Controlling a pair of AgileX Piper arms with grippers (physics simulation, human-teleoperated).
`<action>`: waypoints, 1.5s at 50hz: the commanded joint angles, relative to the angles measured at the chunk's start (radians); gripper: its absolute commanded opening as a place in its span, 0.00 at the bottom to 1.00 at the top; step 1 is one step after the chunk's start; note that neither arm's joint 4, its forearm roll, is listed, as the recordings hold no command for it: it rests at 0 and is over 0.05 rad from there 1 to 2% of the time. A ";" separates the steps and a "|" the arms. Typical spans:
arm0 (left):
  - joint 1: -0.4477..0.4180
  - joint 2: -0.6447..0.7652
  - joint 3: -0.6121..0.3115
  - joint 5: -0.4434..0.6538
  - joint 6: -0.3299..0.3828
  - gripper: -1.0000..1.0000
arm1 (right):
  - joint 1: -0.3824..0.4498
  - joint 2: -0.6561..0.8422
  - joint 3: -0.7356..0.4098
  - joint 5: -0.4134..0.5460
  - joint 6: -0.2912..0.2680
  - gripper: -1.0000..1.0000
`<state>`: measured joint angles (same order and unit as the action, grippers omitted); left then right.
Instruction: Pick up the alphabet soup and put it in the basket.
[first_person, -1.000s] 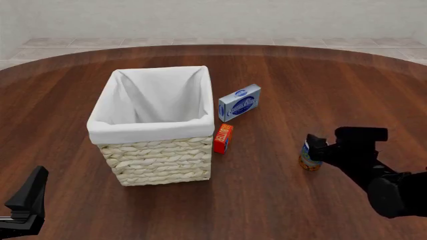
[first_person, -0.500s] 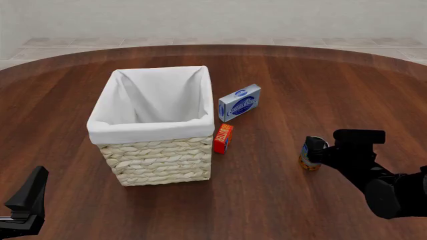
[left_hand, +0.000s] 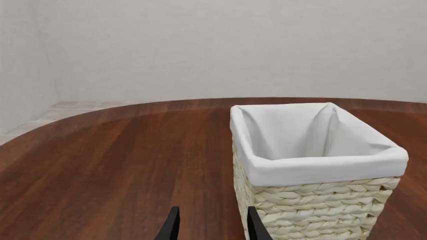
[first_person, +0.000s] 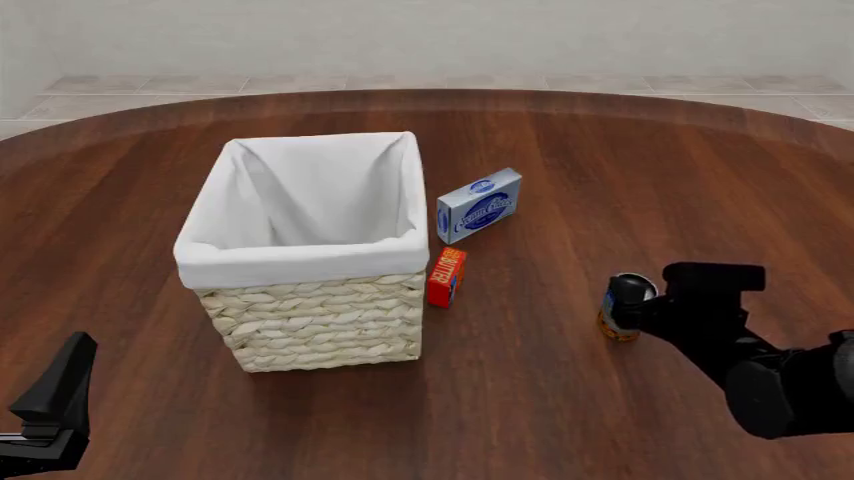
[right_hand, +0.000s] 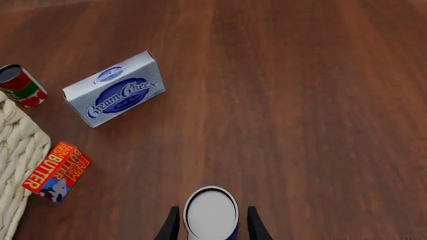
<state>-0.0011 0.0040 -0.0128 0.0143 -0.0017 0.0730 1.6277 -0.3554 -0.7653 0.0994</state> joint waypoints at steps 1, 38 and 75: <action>0.000 0.000 0.000 0.000 0.000 1.00 | -0.002 0.023 0.002 -0.019 0.002 1.00; 0.000 0.000 0.000 0.000 0.000 1.00 | 0.009 0.074 0.008 -0.062 0.015 1.00; 0.000 0.000 0.000 0.000 0.000 1.00 | 0.011 0.112 -0.001 -0.079 0.022 1.00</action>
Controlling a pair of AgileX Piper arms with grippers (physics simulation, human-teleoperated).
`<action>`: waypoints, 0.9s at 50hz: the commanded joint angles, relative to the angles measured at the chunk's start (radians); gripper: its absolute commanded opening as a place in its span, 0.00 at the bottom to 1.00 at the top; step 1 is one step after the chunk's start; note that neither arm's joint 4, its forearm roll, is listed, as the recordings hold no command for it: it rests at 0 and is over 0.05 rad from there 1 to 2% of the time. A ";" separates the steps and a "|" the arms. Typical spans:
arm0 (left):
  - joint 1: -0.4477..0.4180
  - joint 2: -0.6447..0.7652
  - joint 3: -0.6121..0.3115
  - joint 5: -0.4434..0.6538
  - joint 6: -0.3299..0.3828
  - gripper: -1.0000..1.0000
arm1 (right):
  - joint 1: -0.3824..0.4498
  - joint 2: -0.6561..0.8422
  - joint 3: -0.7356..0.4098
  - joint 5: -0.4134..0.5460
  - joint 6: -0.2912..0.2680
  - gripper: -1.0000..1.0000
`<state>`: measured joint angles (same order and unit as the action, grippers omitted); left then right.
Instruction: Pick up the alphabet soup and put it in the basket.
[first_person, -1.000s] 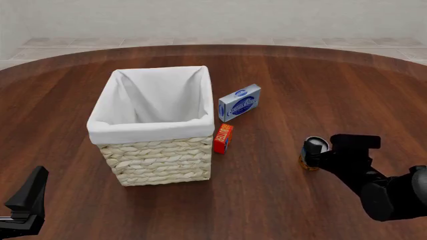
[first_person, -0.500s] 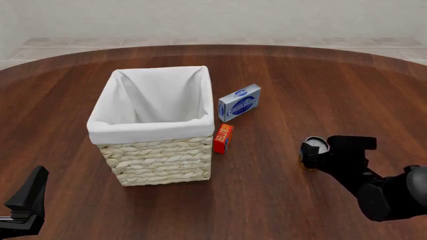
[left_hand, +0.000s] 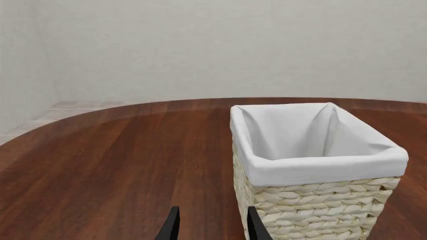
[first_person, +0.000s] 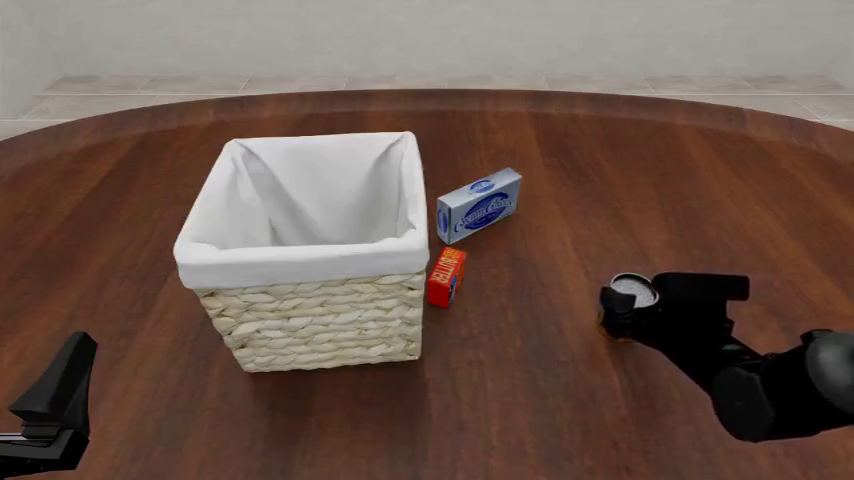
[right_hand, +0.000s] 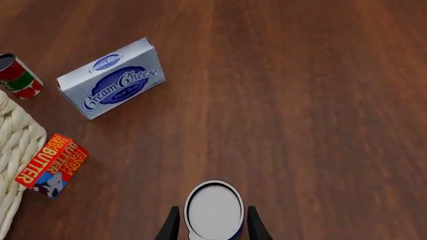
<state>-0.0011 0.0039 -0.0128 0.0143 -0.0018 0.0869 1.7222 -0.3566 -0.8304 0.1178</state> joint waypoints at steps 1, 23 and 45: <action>0.000 0.000 0.000 0.000 0.000 1.00 | -0.003 0.019 0.001 -0.016 0.004 1.00; 0.000 0.000 0.000 0.000 0.000 1.00 | 0.001 0.043 -0.008 -0.024 0.003 1.00; 0.000 0.000 0.000 0.000 0.000 1.00 | 0.000 0.085 -0.011 -0.052 0.009 1.00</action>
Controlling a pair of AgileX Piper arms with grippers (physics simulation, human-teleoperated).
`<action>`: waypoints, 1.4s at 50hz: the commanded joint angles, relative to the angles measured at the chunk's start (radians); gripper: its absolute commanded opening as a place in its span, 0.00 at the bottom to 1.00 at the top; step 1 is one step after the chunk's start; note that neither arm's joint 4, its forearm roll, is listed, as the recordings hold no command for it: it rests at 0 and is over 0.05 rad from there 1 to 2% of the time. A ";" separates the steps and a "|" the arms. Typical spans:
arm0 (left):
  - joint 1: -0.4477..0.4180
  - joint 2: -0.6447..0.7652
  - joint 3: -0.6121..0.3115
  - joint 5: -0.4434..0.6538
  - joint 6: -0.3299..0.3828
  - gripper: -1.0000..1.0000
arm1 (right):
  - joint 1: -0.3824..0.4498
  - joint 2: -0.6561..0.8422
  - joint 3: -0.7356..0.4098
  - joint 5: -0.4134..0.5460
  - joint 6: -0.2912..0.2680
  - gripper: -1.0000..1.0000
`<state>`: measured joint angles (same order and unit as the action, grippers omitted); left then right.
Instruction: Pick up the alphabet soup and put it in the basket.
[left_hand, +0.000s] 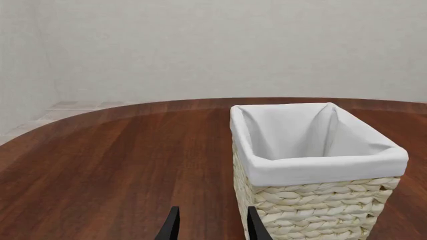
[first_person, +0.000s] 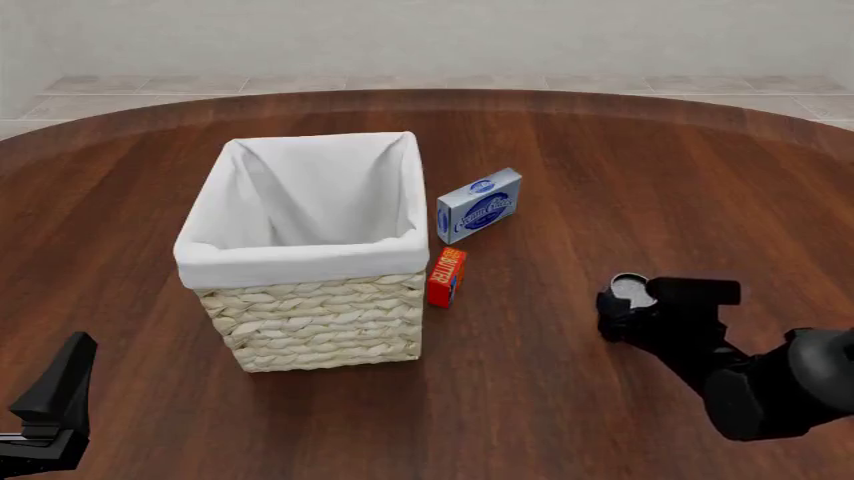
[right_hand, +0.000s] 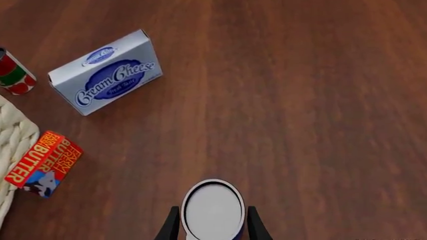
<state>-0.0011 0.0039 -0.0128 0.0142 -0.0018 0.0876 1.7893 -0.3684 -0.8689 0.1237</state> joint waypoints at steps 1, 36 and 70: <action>0.000 0.000 0.000 0.000 0.000 1.00 | -0.001 0.018 0.001 -0.013 0.004 1.00; 0.000 0.000 0.000 0.000 0.000 1.00 | -0.035 -0.009 0.013 -0.024 -0.082 0.00; 0.000 0.000 0.000 0.000 0.000 1.00 | 0.034 -0.150 0.043 0.038 -0.139 0.00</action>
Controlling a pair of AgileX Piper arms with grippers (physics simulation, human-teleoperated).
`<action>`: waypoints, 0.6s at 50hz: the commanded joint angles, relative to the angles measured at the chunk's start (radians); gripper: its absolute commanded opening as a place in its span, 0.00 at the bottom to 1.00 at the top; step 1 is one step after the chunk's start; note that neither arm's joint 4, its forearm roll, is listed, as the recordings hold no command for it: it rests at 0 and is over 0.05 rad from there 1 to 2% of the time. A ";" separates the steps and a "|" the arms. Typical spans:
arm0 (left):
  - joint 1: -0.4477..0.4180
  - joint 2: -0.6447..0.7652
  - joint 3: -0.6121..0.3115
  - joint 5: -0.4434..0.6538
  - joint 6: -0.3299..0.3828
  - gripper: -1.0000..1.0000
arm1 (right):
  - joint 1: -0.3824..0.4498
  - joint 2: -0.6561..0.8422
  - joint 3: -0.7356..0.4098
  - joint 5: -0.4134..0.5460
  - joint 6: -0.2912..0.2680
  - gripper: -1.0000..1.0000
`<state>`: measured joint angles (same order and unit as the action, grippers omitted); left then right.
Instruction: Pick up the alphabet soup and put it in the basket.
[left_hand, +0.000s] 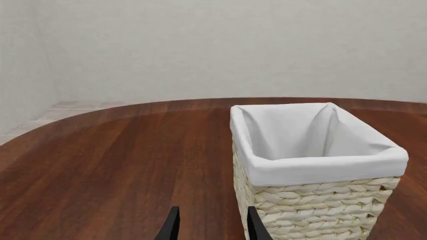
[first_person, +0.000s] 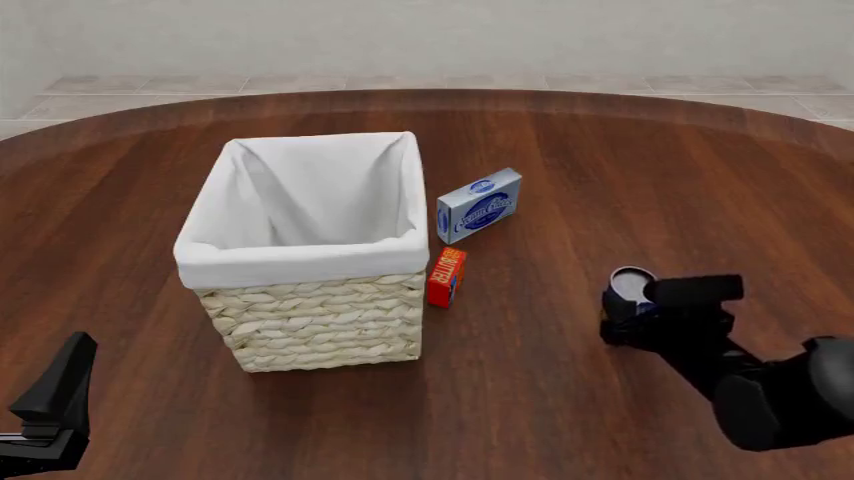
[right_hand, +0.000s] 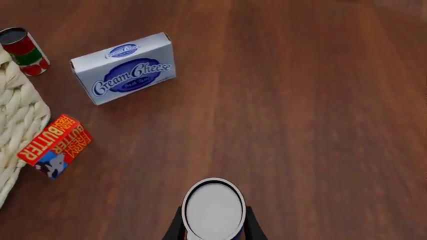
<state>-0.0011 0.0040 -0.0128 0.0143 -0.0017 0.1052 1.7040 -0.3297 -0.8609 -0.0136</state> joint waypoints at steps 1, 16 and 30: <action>0.000 0.000 0.000 0.000 0.000 1.00 | 0.014 -0.079 0.004 0.040 -0.005 0.00; 0.000 0.000 0.000 0.000 0.000 1.00 | 0.028 -0.223 -0.009 0.160 -0.048 0.00; 0.000 0.000 0.000 0.000 0.000 1.00 | 0.057 -0.338 -0.034 0.273 -0.078 0.00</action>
<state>-0.0011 0.0039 -0.0128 0.0142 -0.0018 0.1423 1.4573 -0.3417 -0.6654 -0.0862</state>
